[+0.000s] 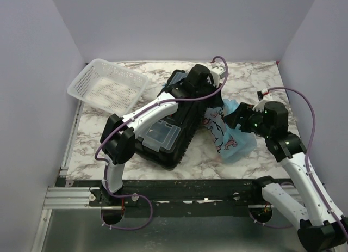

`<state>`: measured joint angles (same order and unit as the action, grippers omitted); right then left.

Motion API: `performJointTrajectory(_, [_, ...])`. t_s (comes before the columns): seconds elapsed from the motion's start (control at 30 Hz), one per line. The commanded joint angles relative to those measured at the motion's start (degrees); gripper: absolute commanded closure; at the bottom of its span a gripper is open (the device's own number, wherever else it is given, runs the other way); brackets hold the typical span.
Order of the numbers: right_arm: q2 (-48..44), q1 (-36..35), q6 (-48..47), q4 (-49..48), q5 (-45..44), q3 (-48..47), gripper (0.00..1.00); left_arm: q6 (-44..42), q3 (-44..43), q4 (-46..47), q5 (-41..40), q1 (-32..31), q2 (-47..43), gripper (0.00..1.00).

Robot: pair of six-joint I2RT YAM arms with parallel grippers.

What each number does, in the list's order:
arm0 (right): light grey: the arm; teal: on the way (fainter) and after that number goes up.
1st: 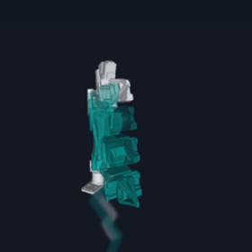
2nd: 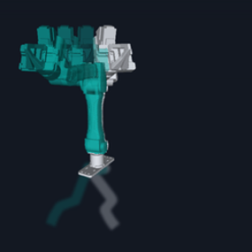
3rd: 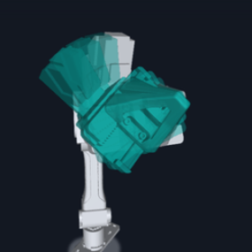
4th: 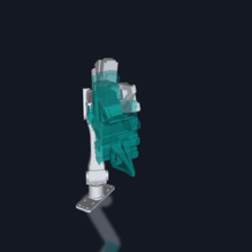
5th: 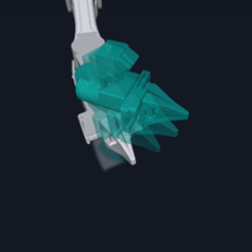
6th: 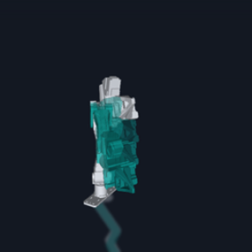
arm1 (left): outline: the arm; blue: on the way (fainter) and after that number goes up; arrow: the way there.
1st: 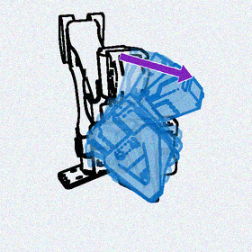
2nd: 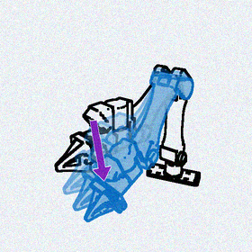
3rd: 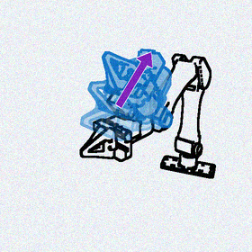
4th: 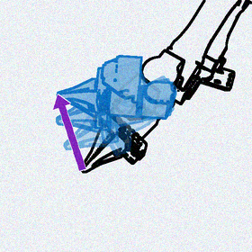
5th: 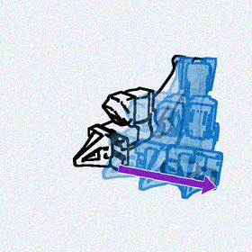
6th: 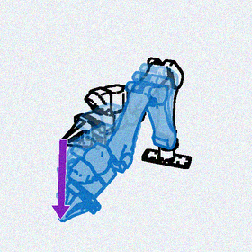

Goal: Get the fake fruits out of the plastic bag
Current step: Untie the plastic bag at the center of the board.

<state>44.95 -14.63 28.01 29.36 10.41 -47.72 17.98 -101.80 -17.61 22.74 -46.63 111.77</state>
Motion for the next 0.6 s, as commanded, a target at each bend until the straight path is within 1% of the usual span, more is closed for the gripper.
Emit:
performJointTrajectory(0.0, [3.88, -0.11, -2.54, -1.32, 6.23, -1.35, 0.26, 1.70, -3.69, -2.47, 0.08, -0.32, 0.03, 1.00])
performJointTrajectory(0.1, [6.46, -0.09, -0.98, -1.06, 11.34, 1.10, 0.36, 2.21, -5.94, -3.45, -0.85, -0.26, 0.91, 1.00])
performJointTrajectory(0.17, [5.71, -0.13, 0.75, -1.48, 13.72, 3.74, 0.38, 2.16, -8.88, -4.99, -1.84, -0.14, 2.34, 1.00])
performJointTrajectory(0.27, [3.53, -0.13, 3.31, -0.28, 15.56, 6.32, 0.38, 1.80, -14.16, -7.54, -2.66, 0.19, 5.48, 1.00])
performJointTrajectory(0.37, [2.09, -0.13, 6.08, 0.59, 19.89, 8.64, 0.38, 1.97, -18.30, -8.60, -2.87, 0.98, 8.02, 1.00])
performJointTrajectory(0.47, [1.35, -0.13, 6.95, 1.97, 25.44, 11.05, 0.38, 1.81, -21.65, -9.70, -3.49, 2.02, 9.86, 1.00])
performJointTrajectory(0.57, [0.30, -0.12, 6.46, 4.82, 28.89, 13.01, 0.36, 0.80, -24.66, -11.34, -3.58, 3.01, 11.40, 1.00])
